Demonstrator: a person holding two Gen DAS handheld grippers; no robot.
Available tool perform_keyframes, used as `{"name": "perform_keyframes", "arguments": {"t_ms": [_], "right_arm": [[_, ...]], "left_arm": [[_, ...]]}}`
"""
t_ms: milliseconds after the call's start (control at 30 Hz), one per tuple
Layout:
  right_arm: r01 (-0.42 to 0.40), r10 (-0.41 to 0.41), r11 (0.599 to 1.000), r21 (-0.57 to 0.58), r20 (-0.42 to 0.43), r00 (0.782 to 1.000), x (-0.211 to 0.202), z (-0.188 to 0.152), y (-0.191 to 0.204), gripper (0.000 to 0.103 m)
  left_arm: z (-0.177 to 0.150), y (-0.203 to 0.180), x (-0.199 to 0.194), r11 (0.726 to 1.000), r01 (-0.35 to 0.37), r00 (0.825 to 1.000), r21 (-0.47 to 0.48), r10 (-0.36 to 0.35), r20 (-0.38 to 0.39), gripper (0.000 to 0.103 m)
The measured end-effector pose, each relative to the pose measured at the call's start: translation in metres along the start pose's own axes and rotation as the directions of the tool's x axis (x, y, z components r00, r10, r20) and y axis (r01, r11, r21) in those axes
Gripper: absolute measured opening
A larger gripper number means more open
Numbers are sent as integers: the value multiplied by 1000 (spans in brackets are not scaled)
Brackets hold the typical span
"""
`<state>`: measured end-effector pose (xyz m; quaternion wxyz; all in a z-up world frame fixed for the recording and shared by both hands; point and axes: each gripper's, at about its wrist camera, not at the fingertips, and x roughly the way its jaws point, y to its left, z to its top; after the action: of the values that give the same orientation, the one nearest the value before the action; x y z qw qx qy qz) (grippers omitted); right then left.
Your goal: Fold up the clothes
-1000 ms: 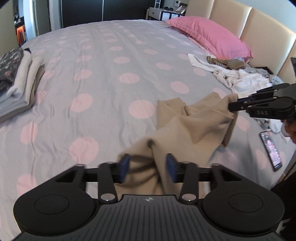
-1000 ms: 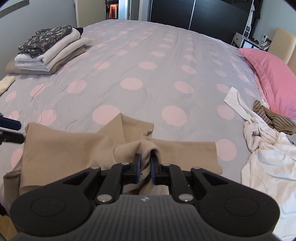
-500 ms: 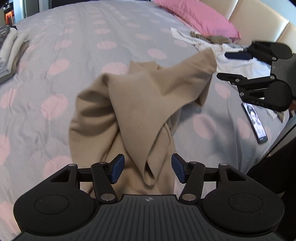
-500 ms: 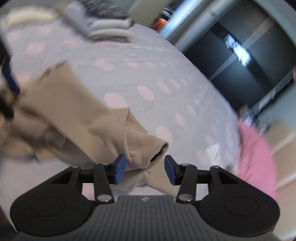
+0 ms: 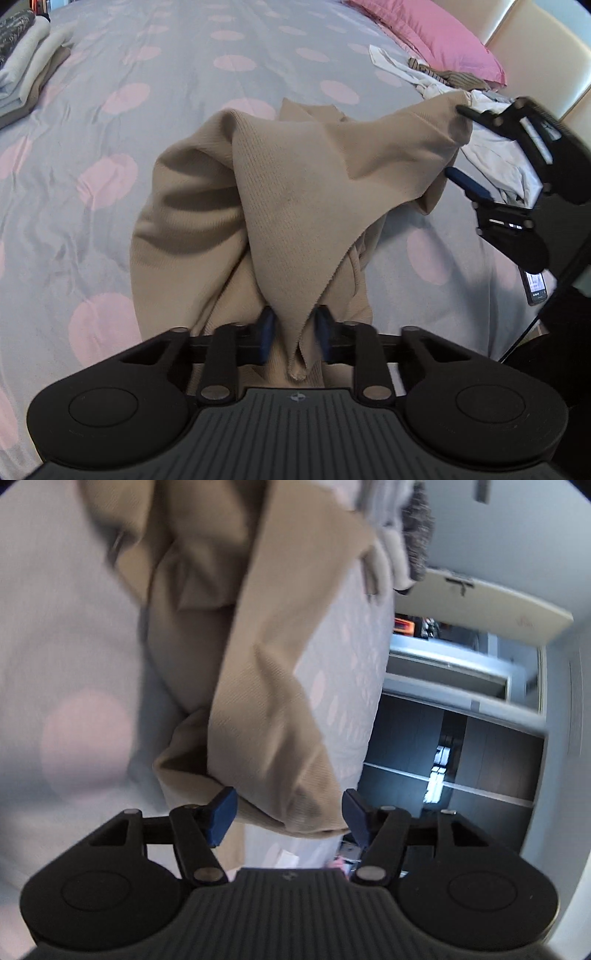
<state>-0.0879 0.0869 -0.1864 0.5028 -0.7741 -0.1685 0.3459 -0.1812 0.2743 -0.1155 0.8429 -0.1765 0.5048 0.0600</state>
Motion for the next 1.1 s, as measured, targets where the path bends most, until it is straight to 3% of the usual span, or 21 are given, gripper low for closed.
{"name": "perform_keyframes", "arguments": {"t_ms": [67,100,133,200,300,400,533,633,767,967,1033,1100], "right_arm": [[-14,14,1000,6,-32,999,11,0,0,58],[-21,22,1000,23,-47,999,14,1,-3,35],[-25,28,999,45,-61,998,16,2,-8,20],[-28,37,989,148,-56,998,15,5,-25,13],[-4,22,939,344,-51,998,7,6,-61,10],[17,7,858,514,-45,999,-5,-1,-94,8],[79,-62,755,651,-48,997,-21,-15,-138,7],[129,-133,694,709,-50,990,-42,-24,-178,7],[207,-244,611,764,-67,968,-74,-40,-244,7],[339,-424,455,824,-134,896,-132,-74,-321,7],[366,-468,410,835,-152,871,-153,-81,-336,7],[377,-499,368,850,-161,852,-173,-86,-348,7]], "left_arm": [[2,0,-6,1000,-2,1000,1,2,19,8],[3,1,-9,1000,-5,1000,1,5,31,5],[3,2,-14,1000,-11,999,0,11,45,4],[4,6,-26,999,-29,997,-14,30,76,3],[8,15,-48,997,-68,989,-37,73,127,2],[15,28,-79,991,-118,973,-66,128,192,2],[33,35,-125,986,-157,949,-48,164,270,2],[51,26,-165,975,-220,912,-6,208,354,2],[76,10,-234,966,-259,843,24,214,493,2],[89,-30,-343,947,-297,730,118,146,668,2],[88,-43,-369,935,-319,710,158,125,693,2],[87,-55,-387,922,-336,700,193,107,706,2]]}}
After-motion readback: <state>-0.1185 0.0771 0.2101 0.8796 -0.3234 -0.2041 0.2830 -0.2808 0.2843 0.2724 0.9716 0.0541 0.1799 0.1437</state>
